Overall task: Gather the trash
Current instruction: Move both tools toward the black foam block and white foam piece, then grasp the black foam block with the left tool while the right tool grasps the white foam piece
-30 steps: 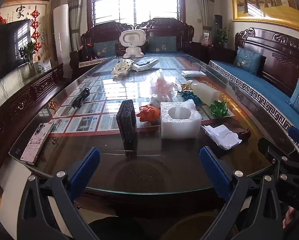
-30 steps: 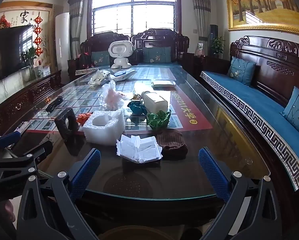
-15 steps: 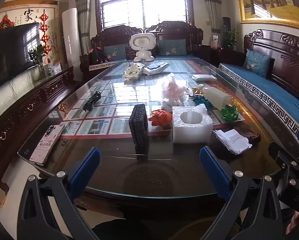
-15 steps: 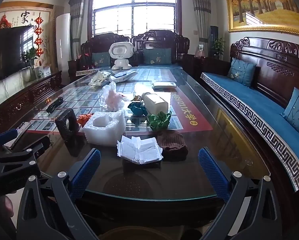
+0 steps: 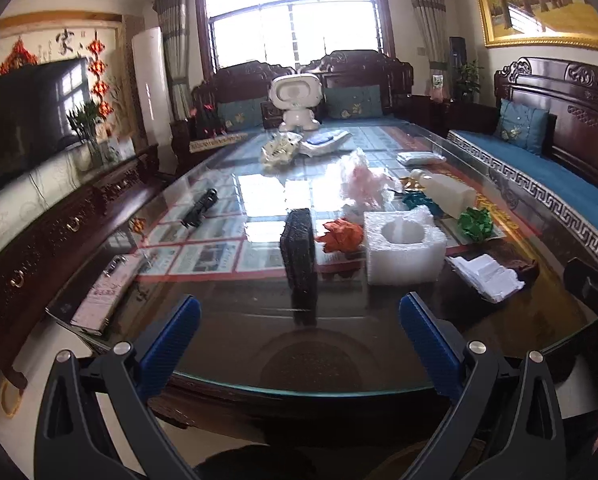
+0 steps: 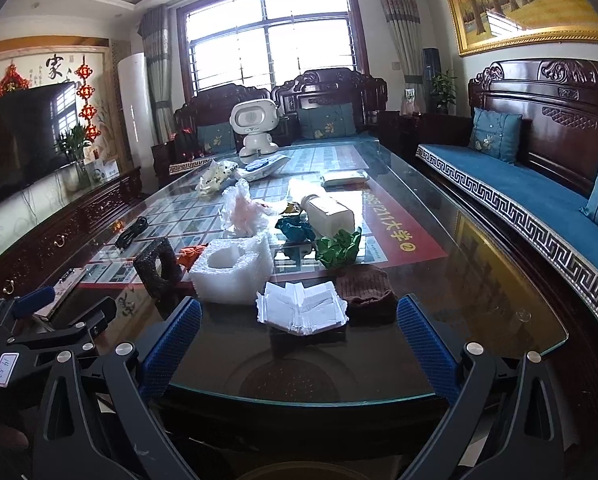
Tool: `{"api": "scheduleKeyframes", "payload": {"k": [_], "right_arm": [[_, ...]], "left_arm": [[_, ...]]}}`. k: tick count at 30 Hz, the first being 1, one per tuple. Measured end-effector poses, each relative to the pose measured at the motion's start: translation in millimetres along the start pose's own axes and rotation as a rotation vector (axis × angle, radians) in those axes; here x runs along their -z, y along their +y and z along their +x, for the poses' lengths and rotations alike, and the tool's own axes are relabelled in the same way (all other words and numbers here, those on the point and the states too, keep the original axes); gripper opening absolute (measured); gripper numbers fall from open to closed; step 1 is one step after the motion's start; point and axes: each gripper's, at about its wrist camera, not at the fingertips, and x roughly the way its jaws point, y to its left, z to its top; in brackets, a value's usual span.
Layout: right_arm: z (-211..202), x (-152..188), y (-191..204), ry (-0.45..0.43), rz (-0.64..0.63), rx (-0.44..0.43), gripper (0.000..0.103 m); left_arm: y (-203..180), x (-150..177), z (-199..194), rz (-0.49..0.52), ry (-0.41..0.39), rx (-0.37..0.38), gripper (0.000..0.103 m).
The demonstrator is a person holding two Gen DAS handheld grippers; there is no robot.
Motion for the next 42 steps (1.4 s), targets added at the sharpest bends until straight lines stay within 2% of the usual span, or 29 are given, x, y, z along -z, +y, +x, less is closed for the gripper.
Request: {"api": "scheduleKeyframes", "payload": {"k": [2,3,5,7,9,13,17,21,28,34,39,42], "right_arm": [[4,3,2,0.011,-0.009,0.0,0.095],[7,4,2,0.016,-0.009,0.001,0.095],[9,7,3,0.028,-0.012,0.021,0.095],[12,8,6,0.034,-0.033,0.025,0.095],[11,8,6,0.026,-0.034,-0.001,0.095],[13,7,9,0.022,-0.043,-0.012,0.095],[17,8,17,0.019,-0.086,-0.001,0.095],[23,10,23,0.02,-0.105,-0.006,0.095],[34,14,32,0.018,-0.139,-0.016,0.095],[39,13,37,0.0,-0.149,-0.029,0.094],[48,15,39,0.02,-0.15,-0.061,0.081],[53,16,39,0.034,-0.133,-0.071,0.081]], "left_arm": [[1,2,3,0.018,-0.009,-0.035,0.099],[5,3,6,0.004,0.003,-0.008,0.099],[15,3,13,-0.043,0.066,0.094,0.099],[22,2,26,-0.08,0.172,0.196,0.099],[28,2,32,-0.125,0.211,0.248,0.099],[35,4,32,-0.186,0.195,0.254,0.099],[32,4,33,-0.192,0.196,0.229,0.099],[32,5,36,-0.219,0.195,0.252,0.099],[34,-3,36,-0.126,0.133,0.157,0.099],[35,-3,43,-0.093,0.092,0.162,0.099],[37,-2,52,-0.088,0.07,0.2,0.099],[40,-3,57,-0.101,0.071,0.233,0.099]]}}
